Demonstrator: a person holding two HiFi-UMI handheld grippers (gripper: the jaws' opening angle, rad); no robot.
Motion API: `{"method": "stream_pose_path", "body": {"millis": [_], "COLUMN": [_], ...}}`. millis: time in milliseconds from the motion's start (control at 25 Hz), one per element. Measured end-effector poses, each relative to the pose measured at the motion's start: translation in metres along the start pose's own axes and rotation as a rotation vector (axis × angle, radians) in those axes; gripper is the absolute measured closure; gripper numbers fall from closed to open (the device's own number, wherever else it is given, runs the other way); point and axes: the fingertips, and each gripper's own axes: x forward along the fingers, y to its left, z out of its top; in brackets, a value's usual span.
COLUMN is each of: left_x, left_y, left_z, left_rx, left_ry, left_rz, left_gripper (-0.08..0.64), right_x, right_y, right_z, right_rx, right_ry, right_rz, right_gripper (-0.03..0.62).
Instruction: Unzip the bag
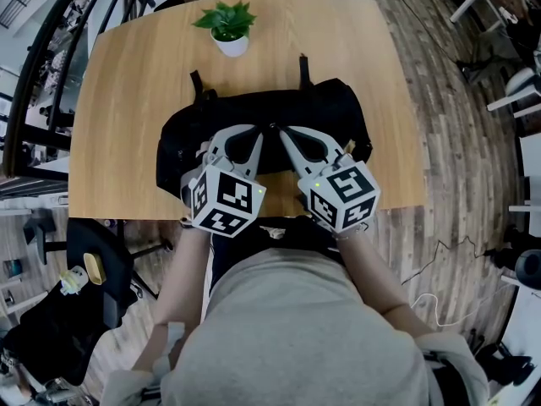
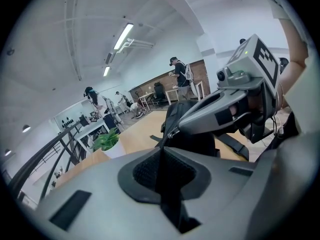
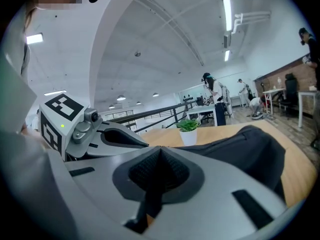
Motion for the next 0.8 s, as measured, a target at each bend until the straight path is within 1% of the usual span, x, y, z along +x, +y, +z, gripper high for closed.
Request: {"method": "stream_pose_path", "body": {"millis": [160, 360, 600, 800], "left_x": [-0.001, -0.001, 0.0, -0.001], "left_y": [0.003, 0.004, 0.007, 0.008], "left_z": [0.0, 0.0, -0.001, -0.001], "left_rx": [-0.012, -0.032, -0.055, -0.072], "left_ry": [-0.002, -0.005, -0.01, -0.015], "left_rz": [0.01, 0.005, 0.012, 0.013], "left_gripper": [0.526, 0.526, 0.526, 0.526], "right_x": [-0.007, -0.021, -0.033, -0.037], "right_y": [-0.013, -0.037, -0.056, -0.061], "right_z": [0.001, 0.0, 0.005, 0.009], "right_rx": [0.025, 0.064, 0.072, 0.058], "right_ry": [-0.015, -0.03, -0.049, -0.054], "right_rz": [-0.033, -0.093, -0.144, -0.157], "right_gripper": [0.583, 0.583, 0.583, 0.583]}}
